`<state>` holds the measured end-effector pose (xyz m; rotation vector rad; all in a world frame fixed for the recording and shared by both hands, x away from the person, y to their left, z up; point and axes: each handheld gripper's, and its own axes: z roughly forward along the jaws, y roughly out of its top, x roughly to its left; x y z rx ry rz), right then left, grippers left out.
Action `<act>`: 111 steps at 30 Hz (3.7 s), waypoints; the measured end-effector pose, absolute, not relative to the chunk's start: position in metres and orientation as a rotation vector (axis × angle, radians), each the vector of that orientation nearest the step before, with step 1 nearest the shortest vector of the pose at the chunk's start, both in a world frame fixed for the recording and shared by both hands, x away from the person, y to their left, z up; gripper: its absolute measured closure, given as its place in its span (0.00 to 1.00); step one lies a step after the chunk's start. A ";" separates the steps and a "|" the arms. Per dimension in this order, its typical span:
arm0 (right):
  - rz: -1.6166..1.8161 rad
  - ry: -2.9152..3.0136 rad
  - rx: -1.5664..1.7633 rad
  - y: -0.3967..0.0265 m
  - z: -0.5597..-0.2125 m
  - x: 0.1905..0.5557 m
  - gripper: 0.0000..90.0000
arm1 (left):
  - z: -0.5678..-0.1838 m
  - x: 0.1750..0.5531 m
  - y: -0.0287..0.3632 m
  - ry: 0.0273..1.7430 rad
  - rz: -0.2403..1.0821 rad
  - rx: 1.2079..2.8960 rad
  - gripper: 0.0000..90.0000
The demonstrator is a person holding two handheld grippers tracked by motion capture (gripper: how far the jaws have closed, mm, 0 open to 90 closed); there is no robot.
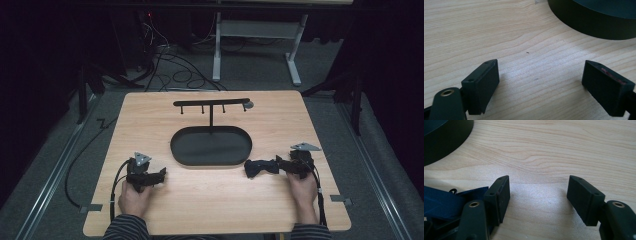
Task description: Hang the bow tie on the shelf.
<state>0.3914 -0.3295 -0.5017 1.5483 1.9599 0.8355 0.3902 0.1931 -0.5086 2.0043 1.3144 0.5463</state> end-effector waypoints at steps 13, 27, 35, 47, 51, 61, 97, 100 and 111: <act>0.824 1.926 1.576 -0.330 -0.502 0.390 0.45 | -0.509 0.390 0.193 1.314 0.548 2.005 0.16; 0.829 1.892 1.608 -0.334 -0.501 0.385 0.48 | -0.508 0.390 0.194 1.305 0.542 2.008 0.17; 0.916 1.826 1.624 -0.344 -0.490 0.368 0.60 | -0.508 0.390 0.194 1.306 0.537 2.008 0.17; 1.015 1.925 1.510 -0.340 -0.473 0.340 0.67 | -0.508 0.390 0.194 1.306 0.537 2.008 0.17; 1.065 1.936 1.461 -0.329 -0.468 0.337 0.64 | -0.508 0.390 0.194 1.306 0.537 2.008 0.17; 1.114 2.030 1.359 -0.296 -0.467 0.338 0.59 | -0.508 0.390 0.194 1.305 0.539 2.010 0.17; 0.979 2.115 1.332 -0.268 -0.486 0.361 0.95 | -0.508 0.390 0.194 1.305 0.538 2.010 0.17; 0.980 2.117 1.325 -0.268 -0.486 0.361 1.00 | -0.508 0.390 0.194 1.305 0.539 2.010 0.17; 1.056 2.080 1.300 -0.276 -0.474 0.354 1.00 | -0.508 0.390 0.194 1.304 0.539 2.010 0.17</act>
